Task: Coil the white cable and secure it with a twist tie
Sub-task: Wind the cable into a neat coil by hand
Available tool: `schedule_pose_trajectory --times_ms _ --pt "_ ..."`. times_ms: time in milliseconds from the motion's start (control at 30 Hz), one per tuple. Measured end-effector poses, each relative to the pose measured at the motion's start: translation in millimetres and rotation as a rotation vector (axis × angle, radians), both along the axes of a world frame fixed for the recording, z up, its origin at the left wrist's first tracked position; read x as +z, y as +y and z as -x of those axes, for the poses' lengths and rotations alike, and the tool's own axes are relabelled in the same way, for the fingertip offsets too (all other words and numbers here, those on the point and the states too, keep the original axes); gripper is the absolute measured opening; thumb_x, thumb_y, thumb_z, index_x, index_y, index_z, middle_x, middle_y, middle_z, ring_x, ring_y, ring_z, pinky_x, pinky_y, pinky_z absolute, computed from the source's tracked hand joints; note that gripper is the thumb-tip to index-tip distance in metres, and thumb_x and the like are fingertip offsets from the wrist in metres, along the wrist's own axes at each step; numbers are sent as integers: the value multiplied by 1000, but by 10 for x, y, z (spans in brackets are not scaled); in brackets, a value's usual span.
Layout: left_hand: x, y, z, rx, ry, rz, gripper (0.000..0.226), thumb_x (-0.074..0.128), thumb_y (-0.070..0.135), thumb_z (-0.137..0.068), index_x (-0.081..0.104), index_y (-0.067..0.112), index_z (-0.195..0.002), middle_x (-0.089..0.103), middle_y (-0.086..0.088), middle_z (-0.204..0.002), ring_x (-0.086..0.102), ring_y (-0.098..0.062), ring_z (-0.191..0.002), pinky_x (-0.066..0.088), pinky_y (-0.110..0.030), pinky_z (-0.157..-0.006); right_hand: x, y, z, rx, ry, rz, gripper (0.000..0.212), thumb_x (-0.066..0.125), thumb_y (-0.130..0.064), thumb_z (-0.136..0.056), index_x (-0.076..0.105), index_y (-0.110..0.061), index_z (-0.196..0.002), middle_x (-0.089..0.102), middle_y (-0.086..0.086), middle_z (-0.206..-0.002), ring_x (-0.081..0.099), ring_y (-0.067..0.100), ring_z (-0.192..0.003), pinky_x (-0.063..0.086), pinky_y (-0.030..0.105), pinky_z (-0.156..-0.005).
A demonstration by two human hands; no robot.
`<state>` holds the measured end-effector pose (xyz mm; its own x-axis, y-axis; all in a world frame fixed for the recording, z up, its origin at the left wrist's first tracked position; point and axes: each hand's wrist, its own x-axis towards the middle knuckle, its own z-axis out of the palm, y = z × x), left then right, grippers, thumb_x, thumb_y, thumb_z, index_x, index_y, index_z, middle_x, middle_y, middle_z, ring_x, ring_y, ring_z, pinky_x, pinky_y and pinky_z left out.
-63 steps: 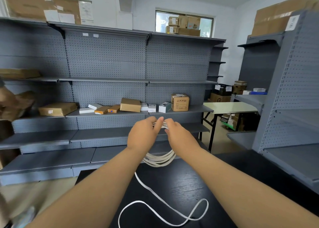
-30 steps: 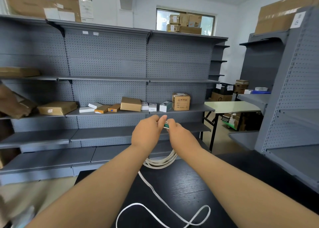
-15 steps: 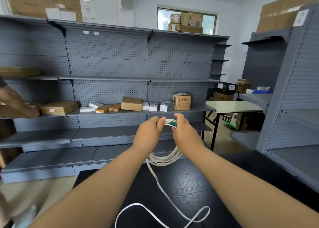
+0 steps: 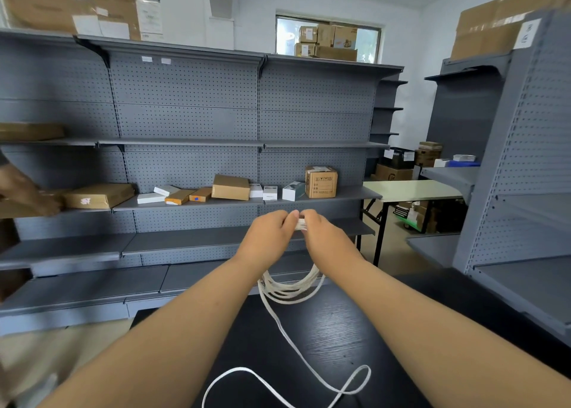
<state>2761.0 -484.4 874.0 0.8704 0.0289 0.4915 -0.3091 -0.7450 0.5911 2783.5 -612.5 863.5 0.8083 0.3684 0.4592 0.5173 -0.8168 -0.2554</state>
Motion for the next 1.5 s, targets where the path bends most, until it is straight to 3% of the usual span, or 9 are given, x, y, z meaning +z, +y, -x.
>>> schedule_pose_trajectory --times_ms 167,367,567,733,933,1067,1233,1367,1500 --pt "-81 51 21 -30 100 174 41 36 42 -97 48 15 -69 54 0 -62 50 -12 -44 39 -20 -47 -24 -16 -40 -116 98 -146 17 32 -15 -98 41 -12 -113 58 14 -107 56 34 -90 39 36 -69" --pt "-131 15 47 0 140 447 45 41 48 -94 59 8 -85 49 1 -56 52 -13 -45 39 -25 -47 -65 -38 -74 -179 229 -392 14 31 -15 -97 37 -12 -109 61 17 -98 62 33 -83 52 47 -77" --pt "-53 61 9 9 -20 126 35 46 42 -94 40 25 -64 44 5 -59 41 -12 -57 29 -27 -50 -60 -38 -56 -156 50 -153 40 38 -11 -92 29 -18 -130 50 15 -124 57 40 -96 37 36 -68" --pt "40 110 -29 -37 -45 -88 31 51 43 -91 48 19 -72 47 6 -60 45 -19 -64 33 -32 -56 -48 -21 -7 -9 30 -31 26 34 -14 -97 33 -20 -122 51 13 -114 57 40 -88 43 40 -67" --pt "-39 180 -66 -42 10 148 30 59 51 -84 55 22 -78 53 6 -64 48 -11 -57 38 -28 -54 -2 -33 -54 -27 114 -152 13 35 -19 -98 40 -19 -110 59 12 -92 55 30 -78 43 38 -64" --pt "-121 235 -44 -67 54 375 32 55 47 -87 51 18 -75 49 4 -58 48 -1 -40 38 -13 -42 13 -93 -101 -66 243 -327 8 32 -23 -99 39 -25 -101 58 9 -88 53 22 -70 42 32 -59" --pt "-180 174 -51 -6 -1 574 33 53 42 -91 44 22 -65 42 3 -54 44 -11 -43 36 -13 -37 29 -86 -76 44 264 -357 18 43 -20 -96 37 -33 -106 59 2 -89 66 18 -66 46 27 -54" --pt "-175 190 -82 84 -125 460 38 54 39 -91 38 20 -62 36 7 -54 33 -9 -49 32 -14 -44 26 -62 -50 93 111 -193 42 47 -19 -94 29 -34 -128 57 7 -108 59 28 -94 47 37 -77" --pt "-159 222 -108 85 -176 337 38 54 41 -90 37 20 -64 36 6 -54 33 -10 -50 31 -16 -45 9 -25 -34 65 71 -126 46 42 -18 -96 24 -30 -136 54 12 -118 55 34 -99 46 42 -80"
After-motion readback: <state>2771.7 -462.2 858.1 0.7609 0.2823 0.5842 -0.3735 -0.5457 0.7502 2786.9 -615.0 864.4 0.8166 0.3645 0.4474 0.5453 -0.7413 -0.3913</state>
